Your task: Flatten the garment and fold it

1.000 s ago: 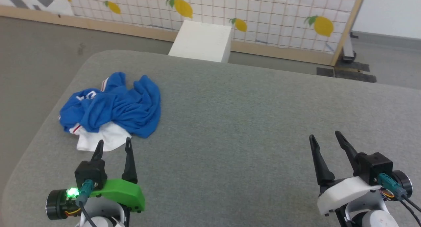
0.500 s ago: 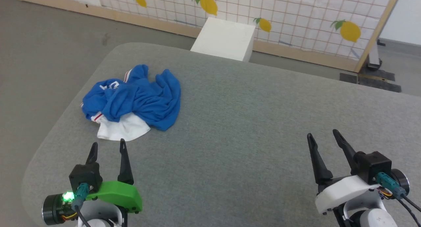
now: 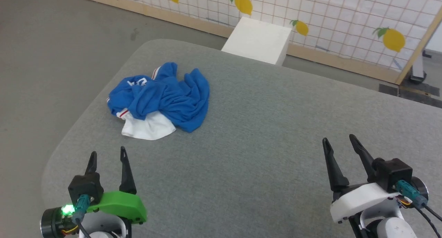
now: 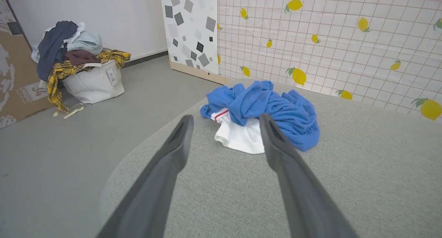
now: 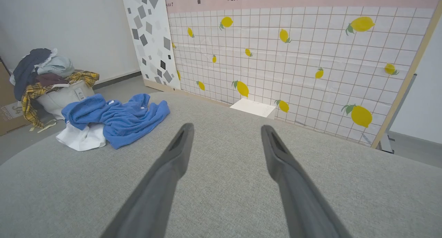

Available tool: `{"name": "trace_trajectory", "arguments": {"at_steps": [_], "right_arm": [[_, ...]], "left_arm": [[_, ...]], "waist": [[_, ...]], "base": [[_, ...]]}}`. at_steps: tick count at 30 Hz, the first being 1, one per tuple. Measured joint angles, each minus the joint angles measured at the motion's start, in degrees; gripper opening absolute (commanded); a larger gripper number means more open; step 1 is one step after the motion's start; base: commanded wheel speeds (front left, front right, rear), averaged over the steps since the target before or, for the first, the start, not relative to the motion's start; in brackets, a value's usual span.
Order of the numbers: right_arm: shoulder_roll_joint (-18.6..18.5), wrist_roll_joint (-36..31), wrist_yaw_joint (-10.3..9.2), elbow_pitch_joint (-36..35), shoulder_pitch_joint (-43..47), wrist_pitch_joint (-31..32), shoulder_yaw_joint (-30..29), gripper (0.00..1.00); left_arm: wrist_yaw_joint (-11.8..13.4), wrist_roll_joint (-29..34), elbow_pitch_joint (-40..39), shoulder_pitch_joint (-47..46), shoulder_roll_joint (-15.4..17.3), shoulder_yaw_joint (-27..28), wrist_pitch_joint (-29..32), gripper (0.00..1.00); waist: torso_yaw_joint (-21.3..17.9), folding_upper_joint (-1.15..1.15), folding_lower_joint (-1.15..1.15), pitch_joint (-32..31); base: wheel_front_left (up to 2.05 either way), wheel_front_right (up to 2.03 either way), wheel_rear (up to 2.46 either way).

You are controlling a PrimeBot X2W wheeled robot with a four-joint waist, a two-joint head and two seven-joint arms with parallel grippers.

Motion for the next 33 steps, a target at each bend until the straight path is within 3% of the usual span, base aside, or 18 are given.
{"name": "trace_trajectory", "arguments": {"at_steps": [33], "right_arm": [[0.0, 2.5, 0.00, 1.8, -1.6, -2.3, 0.6, 1.00]], "left_arm": [[5.8, -3.7, -0.2, 1.4, 0.9, -1.2, -2.3, 1.00]], "waist": [[10.4, 0.00, 0.00, 0.6]], "base": [[0.00, 0.00, 0.00]]}}
